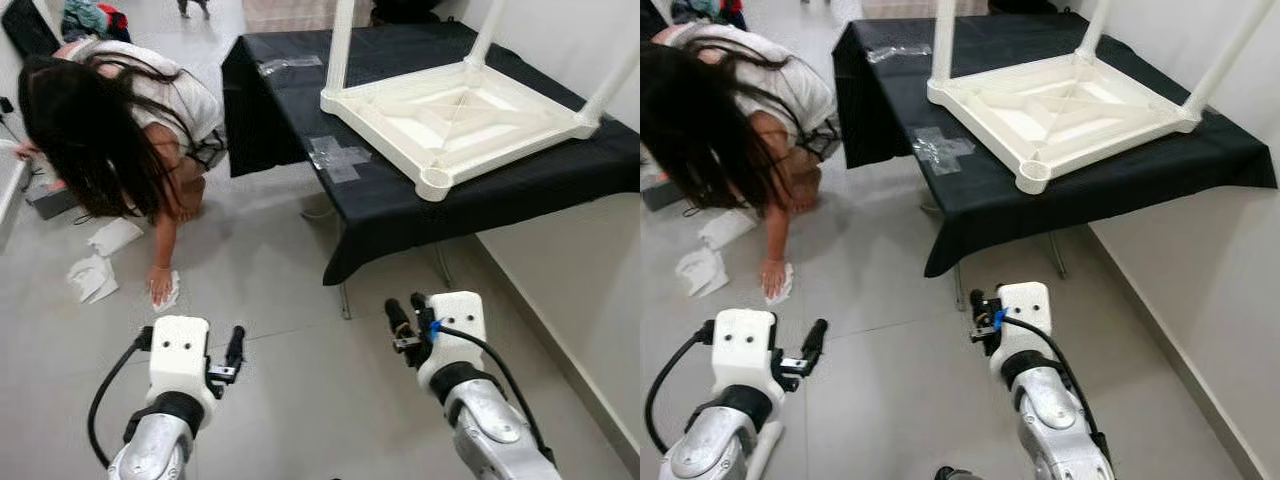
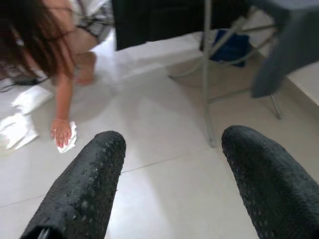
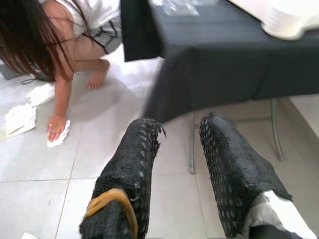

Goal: Building children table

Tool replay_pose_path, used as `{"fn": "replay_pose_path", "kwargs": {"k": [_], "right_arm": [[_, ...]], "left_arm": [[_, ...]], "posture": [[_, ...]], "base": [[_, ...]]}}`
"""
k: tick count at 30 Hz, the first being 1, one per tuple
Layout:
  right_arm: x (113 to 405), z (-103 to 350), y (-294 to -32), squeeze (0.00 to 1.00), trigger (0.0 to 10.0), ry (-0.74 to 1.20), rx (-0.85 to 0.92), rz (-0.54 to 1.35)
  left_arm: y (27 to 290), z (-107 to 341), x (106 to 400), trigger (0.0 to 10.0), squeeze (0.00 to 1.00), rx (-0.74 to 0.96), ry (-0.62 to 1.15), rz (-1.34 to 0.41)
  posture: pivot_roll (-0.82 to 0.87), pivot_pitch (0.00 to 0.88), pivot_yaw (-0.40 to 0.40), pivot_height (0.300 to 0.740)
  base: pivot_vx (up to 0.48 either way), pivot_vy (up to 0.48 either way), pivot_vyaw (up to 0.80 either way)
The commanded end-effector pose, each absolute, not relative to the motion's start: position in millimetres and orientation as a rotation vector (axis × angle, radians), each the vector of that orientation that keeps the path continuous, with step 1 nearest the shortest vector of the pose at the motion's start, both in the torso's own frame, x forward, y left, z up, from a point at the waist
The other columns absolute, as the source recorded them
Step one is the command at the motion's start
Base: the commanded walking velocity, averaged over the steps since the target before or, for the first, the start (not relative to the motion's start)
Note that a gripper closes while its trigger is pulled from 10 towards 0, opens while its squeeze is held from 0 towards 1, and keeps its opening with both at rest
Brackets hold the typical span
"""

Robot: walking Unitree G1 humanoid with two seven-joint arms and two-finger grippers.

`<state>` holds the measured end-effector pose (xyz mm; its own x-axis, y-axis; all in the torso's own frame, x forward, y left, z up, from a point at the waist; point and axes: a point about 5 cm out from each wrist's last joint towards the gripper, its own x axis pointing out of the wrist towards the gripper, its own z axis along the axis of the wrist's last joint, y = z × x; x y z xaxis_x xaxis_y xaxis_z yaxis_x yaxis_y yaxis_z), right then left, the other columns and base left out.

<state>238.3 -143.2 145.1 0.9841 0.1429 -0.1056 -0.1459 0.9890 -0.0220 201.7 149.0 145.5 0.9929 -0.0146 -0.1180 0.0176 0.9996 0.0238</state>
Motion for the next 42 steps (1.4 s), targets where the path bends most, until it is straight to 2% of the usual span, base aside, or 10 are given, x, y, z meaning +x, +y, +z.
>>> {"fn": "replay_pose_path", "kwargs": {"k": [1,6,34,42], "right_arm": [[237.6,142.1,-140.3,0.00,10.0,0.110,-0.032,0.156],[238.0,144.0,-138.9,0.00,10.0,0.104,-0.030,0.161],[235.3,140.1,-134.6,0.00,10.0,0.121,-0.018,0.187],[230.6,135.4,-130.2,0.00,10.0,0.132,-0.009,0.211]], "left_arm": [[151.5,141.7,200.6,10.0,0.00,0.028,0.134,-0.006],[151.7,141.2,200.1,10.0,0.00,0.022,0.137,-0.004],[152.9,143.5,200.9,10.0,0.00,0.070,0.117,-0.005],[162.2,142.9,197.8,10.0,0.00,0.061,0.125,0.042]], "posture": [[0.04,0.200,-0.099,0.740],[0.03,0.198,-0.098,0.740],[0.04,0.212,-0.105,0.740],[0.05,0.214,-0.102,0.730]], "base": [[0.000,0.465,0.00],[0.000,0.472,0.00],[0.000,0.000,0.00],[0.000,0.000,0.00]]}}
